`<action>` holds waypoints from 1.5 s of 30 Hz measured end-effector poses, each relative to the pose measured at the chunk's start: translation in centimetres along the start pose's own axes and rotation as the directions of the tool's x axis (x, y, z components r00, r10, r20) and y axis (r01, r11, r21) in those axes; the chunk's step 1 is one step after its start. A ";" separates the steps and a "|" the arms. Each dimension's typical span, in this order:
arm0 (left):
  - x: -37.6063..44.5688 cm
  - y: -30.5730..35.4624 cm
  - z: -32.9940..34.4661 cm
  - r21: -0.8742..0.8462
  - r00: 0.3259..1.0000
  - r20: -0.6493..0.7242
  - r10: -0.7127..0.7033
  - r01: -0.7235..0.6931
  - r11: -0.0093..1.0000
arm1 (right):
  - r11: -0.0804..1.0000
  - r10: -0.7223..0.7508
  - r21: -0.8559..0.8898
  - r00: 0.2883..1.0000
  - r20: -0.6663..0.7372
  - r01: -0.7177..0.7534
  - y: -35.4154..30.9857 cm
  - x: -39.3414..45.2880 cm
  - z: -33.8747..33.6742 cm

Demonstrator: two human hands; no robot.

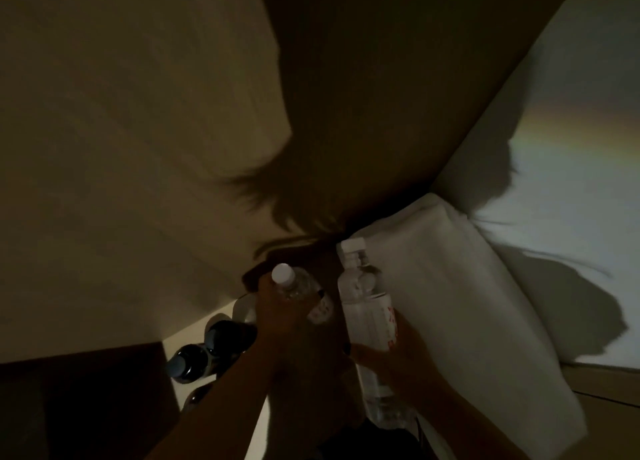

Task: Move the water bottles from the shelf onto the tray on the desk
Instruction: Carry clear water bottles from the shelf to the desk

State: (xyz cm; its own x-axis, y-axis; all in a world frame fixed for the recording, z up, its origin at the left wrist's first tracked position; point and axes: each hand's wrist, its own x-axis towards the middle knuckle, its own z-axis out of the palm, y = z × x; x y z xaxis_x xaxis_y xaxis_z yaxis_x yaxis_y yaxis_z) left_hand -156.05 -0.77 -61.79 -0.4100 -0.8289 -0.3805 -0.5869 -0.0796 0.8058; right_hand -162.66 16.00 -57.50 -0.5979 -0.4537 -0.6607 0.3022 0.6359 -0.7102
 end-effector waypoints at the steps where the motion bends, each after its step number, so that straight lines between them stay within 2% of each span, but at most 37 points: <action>1: -0.4 0.8 -0.6 -0.012 1.000 -0.015 -0.027 0.027 1.000 | 1.000 -0.010 -0.024 1.000 -0.008 0.009 -0.6 -0.4 0.0; 4: -2.3 2.0 -2.6 -0.137 0.996 -0.020 -0.081 0.078 0.987 | 0.996 -0.036 -0.080 0.998 -0.048 0.032 -2.5 -2.2 -0.1; 7: -4.8 3.0 -4.9 -0.336 0.979 0.025 -0.202 0.198 0.921 | 0.993 -0.015 -0.115 0.997 -0.077 0.006 -4.2 -4.6 -0.7; 9: -6.7 3.8 -6.4 -0.428 0.974 0.043 -0.220 0.217 0.877 | 0.989 -0.007 -0.145 0.996 -0.093 -0.007 -5.3 -6.6 -1.1; 15: -11.4 7.3 -10.2 -0.511 0.970 0.126 -0.208 0.243 0.825 | 0.994 -0.005 -0.110 0.994 -0.108 -0.007 -7.3 -12.4 -2.5; 16: -12.1 7.6 -10.7 -0.526 0.969 0.136 -0.204 0.246 0.814 | 0.995 0.000 -0.101 0.995 -0.096 -0.010 -7.6 -13.4 -2.8; 18: -14.2 8.6 -11.4 -0.534 0.987 0.093 -0.130 0.159 0.830 | 0.997 -0.022 -0.081 0.998 -0.054 0.017 -8.4 -15.2 -3.6; 22: -18.6 11.3 -12.7 -0.606 0.986 0.164 0.013 0.091 0.790 | 0.996 -0.088 -0.015 0.995 0.049 0.089 -9.3 -19.2 -5.2; 25: -20.3 12.3 -12.6 -0.666 0.988 0.124 -0.089 0.149 0.731 | 0.988 -0.119 0.113 0.989 0.082 0.109 -9.1 -21.7 -6.4; 27: -22.2 12.8 -12.5 -0.711 0.984 0.143 -0.106 0.177 0.680 | 0.976 -0.113 0.198 0.987 0.111 0.090 -8.6 -23.2 -7.4; 30: -26.1 13.3 -12.0 -0.779 0.988 0.130 -0.084 0.154 0.607 | 0.959 -0.143 0.267 0.976 0.162 0.096 -7.5 -25.2 -9.2; 33: -29.8 13.5 -11.3 -0.824 0.991 0.059 -0.123 0.118 0.554 | 0.939 -0.195 0.322 0.959 0.204 0.122 -6.5 -27.2 -11.4; 36: -33.6 13.6 -10.6 -0.851 0.992 -0.002 -0.127 0.065 0.521 | 0.944 -0.241 0.294 0.919 0.312 0.147 -5.7 -28.8 -13.7; 40: -38.1 13.5 -11.2 -0.913 0.980 -0.011 -0.198 0.071 0.401 | 0.960 -0.228 0.238 0.903 0.365 0.146 -5.0 -30.5 -15.4; 42: -40.1 13.3 -11.6 -0.942 0.981 0.038 -0.191 0.098 0.320 | 0.953 -0.205 0.290 0.890 0.406 0.086 -4.7 -31.3 -15.5; 45: -42.6 12.9 -12.7 -0.964 0.985 -0.003 -0.174 0.043 0.263 | 0.939 -0.228 0.340 0.840 0.492 0.055 -4.5 -32.6 -14.8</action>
State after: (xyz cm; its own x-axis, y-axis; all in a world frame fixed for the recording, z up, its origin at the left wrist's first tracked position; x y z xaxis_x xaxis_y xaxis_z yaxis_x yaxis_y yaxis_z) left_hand -137.27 26.47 -29.39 -0.2993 -0.8042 -0.5136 0.5010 -0.5905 0.6327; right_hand -155.47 37.14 -29.13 -0.2060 -0.8331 -0.5132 0.5032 0.3596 -0.7858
